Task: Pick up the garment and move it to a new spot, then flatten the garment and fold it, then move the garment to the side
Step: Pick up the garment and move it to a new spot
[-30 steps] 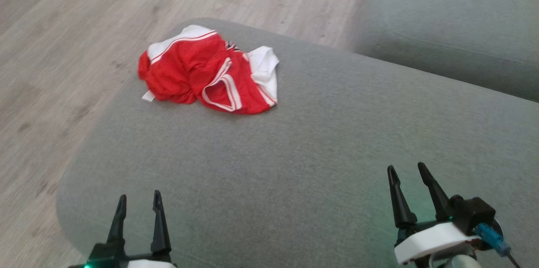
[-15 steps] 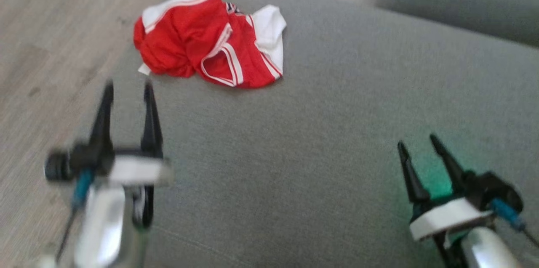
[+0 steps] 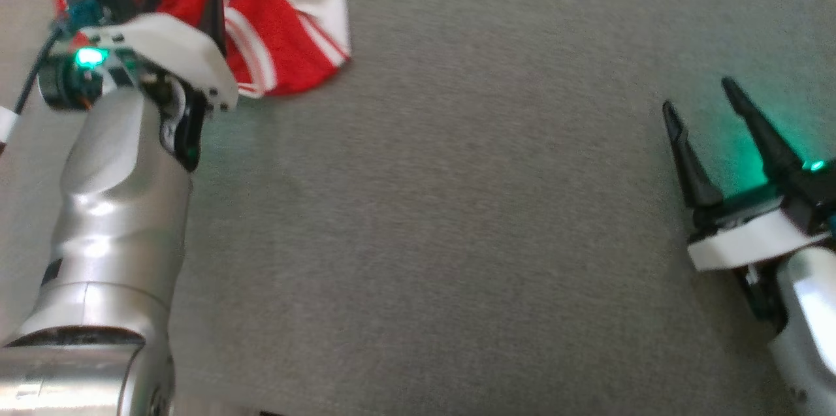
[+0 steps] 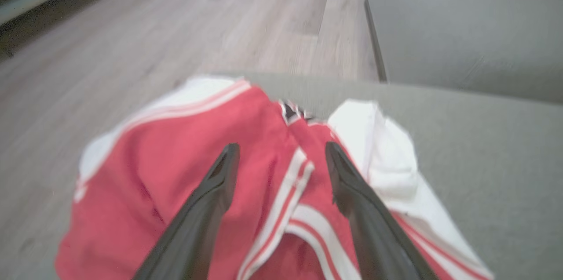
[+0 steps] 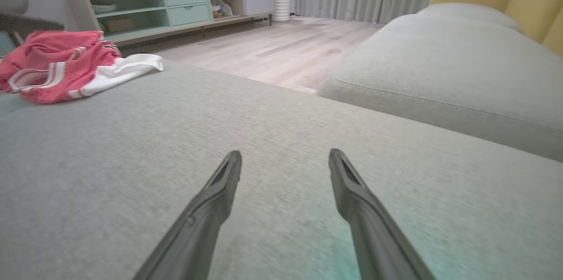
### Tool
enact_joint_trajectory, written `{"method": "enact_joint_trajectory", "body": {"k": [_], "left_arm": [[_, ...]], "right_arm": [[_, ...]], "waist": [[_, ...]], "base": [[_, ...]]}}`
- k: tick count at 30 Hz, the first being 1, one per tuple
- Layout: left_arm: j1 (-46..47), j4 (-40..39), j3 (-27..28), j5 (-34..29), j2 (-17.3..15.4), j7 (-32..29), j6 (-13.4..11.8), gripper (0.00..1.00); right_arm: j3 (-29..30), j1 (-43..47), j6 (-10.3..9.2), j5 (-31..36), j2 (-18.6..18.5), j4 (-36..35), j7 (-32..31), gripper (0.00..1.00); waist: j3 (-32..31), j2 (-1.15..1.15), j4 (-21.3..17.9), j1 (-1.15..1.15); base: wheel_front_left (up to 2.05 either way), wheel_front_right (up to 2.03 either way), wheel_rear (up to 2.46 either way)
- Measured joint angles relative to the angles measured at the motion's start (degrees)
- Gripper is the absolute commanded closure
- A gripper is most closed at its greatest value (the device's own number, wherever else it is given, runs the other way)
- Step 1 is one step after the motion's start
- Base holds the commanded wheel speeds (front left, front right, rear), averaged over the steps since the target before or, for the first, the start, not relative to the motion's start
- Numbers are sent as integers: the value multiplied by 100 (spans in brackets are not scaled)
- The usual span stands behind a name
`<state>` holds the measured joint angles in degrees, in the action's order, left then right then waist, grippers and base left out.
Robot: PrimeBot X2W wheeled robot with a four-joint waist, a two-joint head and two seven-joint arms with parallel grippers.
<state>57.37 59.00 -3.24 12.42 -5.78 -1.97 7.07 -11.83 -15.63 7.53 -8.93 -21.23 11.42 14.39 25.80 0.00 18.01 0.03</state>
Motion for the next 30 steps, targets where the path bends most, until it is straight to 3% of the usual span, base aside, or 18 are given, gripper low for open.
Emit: {"method": "enact_joint_trajectory", "body": {"k": [3,7,8,9,10,18,30], "left_arm": [[-10,410,-8,4,-36,-15,-2,0],[113,864,44,29,-182,18,-187,0],[236,915,62,33,-235,80,-227,51],[334,956,75,33,-276,180,-293,69],[366,978,65,21,-303,365,-363,100],[266,1132,-182,-201,-452,1451,-400,100],[378,-167,-1007,-858,-583,1627,-270,100]], "right_arm": [[23,-154,0,-1,-54,-87,12,0],[172,-414,0,-2,-141,-210,31,0],[193,-463,0,-3,-141,-245,34,0],[225,-504,0,-5,-135,-264,42,0],[247,-538,0,-5,-131,-286,54,0],[326,-478,0,-7,215,-107,55,0],[297,310,0,53,959,-36,48,0]], "waist": [[170,0,-171,-2],[505,0,-465,-3],[572,0,-532,-4],[627,0,-596,-3],[670,0,-661,-2],[368,0,-855,-2],[-1193,0,-1237,-4]], "base": [[0,0,0],[0,0,0],[0,0,0],[0,0,0],[0,0,0],[0,0,0],[0,0,0]]}}
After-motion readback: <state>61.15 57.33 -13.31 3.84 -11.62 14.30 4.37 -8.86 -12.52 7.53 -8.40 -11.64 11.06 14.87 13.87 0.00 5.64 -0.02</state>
